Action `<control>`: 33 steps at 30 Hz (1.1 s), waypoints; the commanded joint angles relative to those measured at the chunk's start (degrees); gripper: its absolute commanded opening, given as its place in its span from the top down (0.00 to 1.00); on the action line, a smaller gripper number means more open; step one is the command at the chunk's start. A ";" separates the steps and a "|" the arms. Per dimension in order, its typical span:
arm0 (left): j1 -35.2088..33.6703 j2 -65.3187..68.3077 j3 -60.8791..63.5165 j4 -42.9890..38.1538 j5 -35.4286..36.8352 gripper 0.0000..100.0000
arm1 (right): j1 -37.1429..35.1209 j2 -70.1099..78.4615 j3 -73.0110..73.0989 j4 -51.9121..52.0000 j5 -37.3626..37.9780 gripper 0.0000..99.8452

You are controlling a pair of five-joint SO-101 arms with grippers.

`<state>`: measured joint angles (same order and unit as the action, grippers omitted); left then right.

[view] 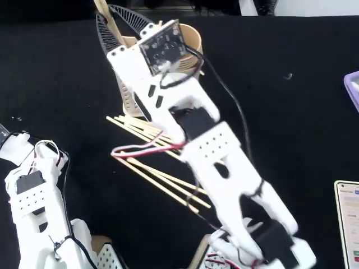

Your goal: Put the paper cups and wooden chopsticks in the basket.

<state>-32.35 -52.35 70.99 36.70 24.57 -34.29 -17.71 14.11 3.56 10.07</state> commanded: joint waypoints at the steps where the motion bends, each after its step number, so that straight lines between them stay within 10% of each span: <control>1: -0.04 -1.49 -0.92 -1.14 0.09 0.89 | 1.85 5.85 -3.21 -4.31 -0.26 0.99; 22: 0.04 -1.49 -0.92 -1.14 0.09 0.89 | 0.09 -4.44 -0.84 14.86 -0.26 0.88; 33: 0.13 -1.49 -0.92 -1.14 0.09 0.89 | -3.96 -26.42 20.79 54.42 -0.09 0.91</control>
<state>-32.35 -52.35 70.99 36.70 24.57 -36.40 -37.76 24.13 46.99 10.24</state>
